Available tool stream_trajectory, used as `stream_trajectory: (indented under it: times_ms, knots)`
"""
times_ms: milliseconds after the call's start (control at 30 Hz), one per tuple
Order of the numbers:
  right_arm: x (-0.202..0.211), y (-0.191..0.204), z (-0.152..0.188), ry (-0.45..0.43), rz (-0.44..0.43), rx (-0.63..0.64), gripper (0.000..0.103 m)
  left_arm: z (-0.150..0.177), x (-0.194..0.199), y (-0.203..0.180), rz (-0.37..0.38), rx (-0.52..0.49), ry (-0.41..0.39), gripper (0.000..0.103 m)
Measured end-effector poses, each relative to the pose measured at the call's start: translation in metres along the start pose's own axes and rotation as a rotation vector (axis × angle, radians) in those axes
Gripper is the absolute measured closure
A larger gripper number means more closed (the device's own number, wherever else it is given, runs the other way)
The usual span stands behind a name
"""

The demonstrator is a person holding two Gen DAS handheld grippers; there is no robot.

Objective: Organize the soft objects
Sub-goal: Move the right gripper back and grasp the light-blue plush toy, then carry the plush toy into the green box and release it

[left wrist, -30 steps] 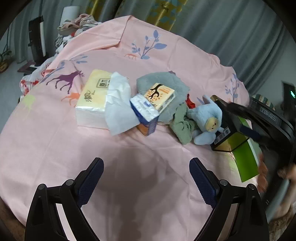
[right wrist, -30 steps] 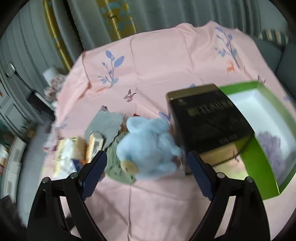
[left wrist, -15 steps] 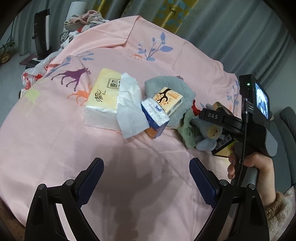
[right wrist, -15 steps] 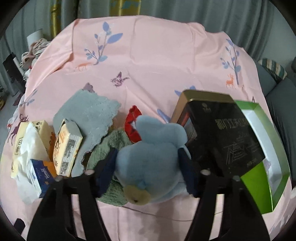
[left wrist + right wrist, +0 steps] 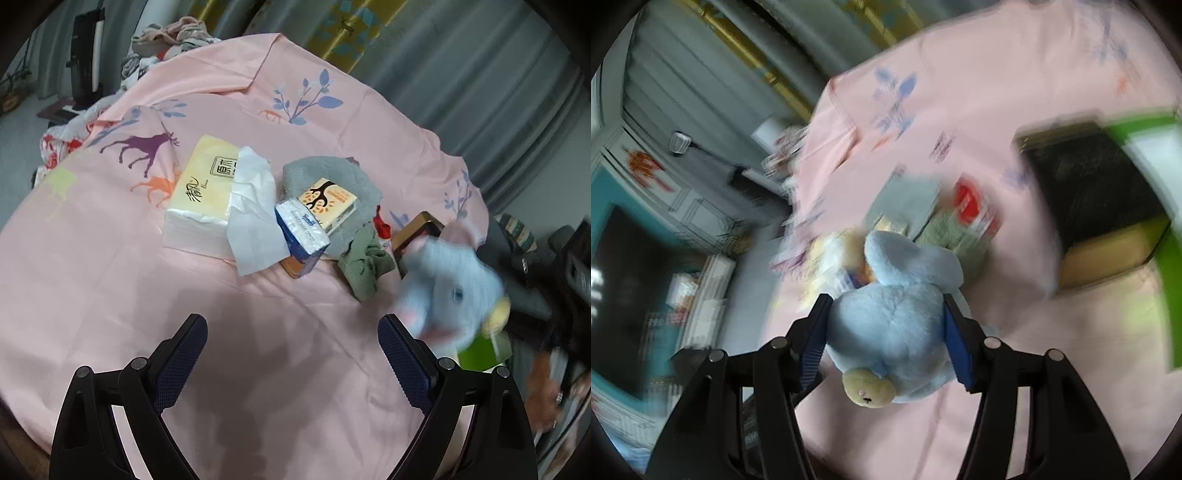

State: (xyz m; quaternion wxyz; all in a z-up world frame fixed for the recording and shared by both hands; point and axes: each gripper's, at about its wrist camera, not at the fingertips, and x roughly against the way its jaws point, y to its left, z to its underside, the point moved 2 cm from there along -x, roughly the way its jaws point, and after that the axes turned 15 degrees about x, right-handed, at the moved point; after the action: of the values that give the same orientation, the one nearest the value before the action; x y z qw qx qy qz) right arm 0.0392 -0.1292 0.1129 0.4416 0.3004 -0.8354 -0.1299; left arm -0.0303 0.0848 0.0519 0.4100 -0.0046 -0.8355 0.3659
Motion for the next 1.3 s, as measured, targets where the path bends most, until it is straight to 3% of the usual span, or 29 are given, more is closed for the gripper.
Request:
stream_trajectory:
  times_ms: [100,167,300,367,500,567,700,767,1000,1300]
  knots:
    - [-0.021,-0.009,0.023,0.092,-0.134,-0.077,0.045,0.002,-0.003,-0.001,0.022,0.004,0.026,0.009]
    - [-0.03,-0.014,0.03,0.126,-0.145,-0.102,0.044,0.005,-0.007,-0.004,0.021,-0.01,0.038,0.009]
    - [-0.038,-0.03,0.04,0.176,-0.033,-0.134,0.038,0.013,-0.017,-0.01,0.032,-0.042,0.073,0.009]
    - [-0.029,-0.038,0.038,0.147,-0.02,-0.148,0.034,0.017,-0.023,-0.014,0.043,-0.055,0.095,0.009]
    - [-0.004,-0.046,0.034,0.102,0.149,-0.105,0.024,0.03,-0.037,-0.027,0.077,-0.082,0.159,0.009]
    - [0.006,-0.053,0.033,0.09,0.194,-0.096,0.024,0.039,-0.045,-0.036,0.106,-0.097,0.196,0.009]
    - [0.013,-0.056,0.038,0.078,0.183,-0.108,0.024,0.057,-0.057,-0.059,0.15,-0.16,0.257,0.009]
    - [0.023,-0.075,0.037,0.07,0.17,-0.118,0.023,0.061,-0.061,-0.068,0.152,-0.202,0.259,0.009]
    - [0.027,-0.074,0.037,0.061,0.193,-0.076,0.023,0.067,-0.073,-0.086,0.142,-0.237,0.253,0.009]
    - [0.027,-0.106,0.042,0.045,0.197,-0.178,0.027,0.084,-0.083,-0.118,0.148,-0.336,0.269,0.009]
